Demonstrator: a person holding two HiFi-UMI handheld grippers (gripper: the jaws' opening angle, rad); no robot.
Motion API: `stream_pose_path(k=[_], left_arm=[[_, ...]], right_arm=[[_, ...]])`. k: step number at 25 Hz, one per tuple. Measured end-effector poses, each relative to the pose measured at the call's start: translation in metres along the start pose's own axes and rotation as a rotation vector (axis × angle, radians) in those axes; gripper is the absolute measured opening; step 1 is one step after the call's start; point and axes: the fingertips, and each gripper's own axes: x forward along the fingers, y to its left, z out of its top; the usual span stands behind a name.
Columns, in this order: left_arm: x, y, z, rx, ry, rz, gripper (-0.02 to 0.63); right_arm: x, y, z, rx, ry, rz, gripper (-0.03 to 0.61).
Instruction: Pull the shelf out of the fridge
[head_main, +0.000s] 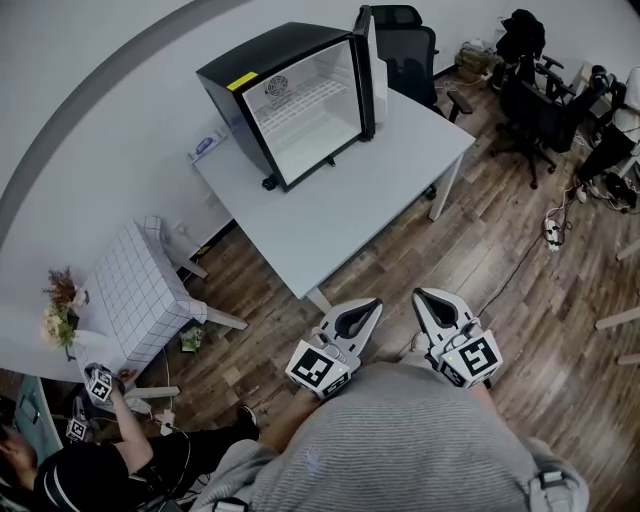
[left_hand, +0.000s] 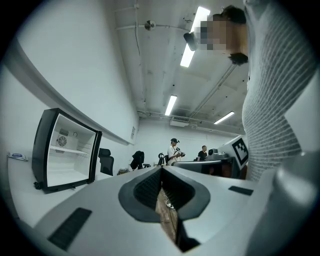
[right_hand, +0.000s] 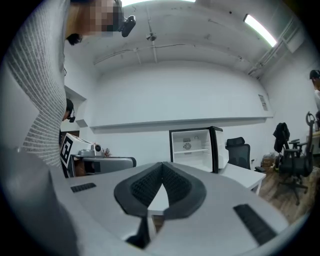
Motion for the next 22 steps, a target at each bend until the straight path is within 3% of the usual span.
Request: stream_pose_path(k=[10,16,22], left_arm=[[0.001,0.0,0.001,-0.003,0.0,-0.008,0.011],[0.001,0.001,0.002,-0.005,-0.001,-0.008,0.011],[0.001,0.002,0.0,-0.002,0.0,-0.01,0.011]], right_arm=[[0.001,-0.001,-0.001,0.0,0.009,-0.006,0.012],[-0.001,0.001,0.013,0.075,-0.083,0.022,0.014],[0.001,0.008,0.008,0.075,-0.073,0.055,0.014]])
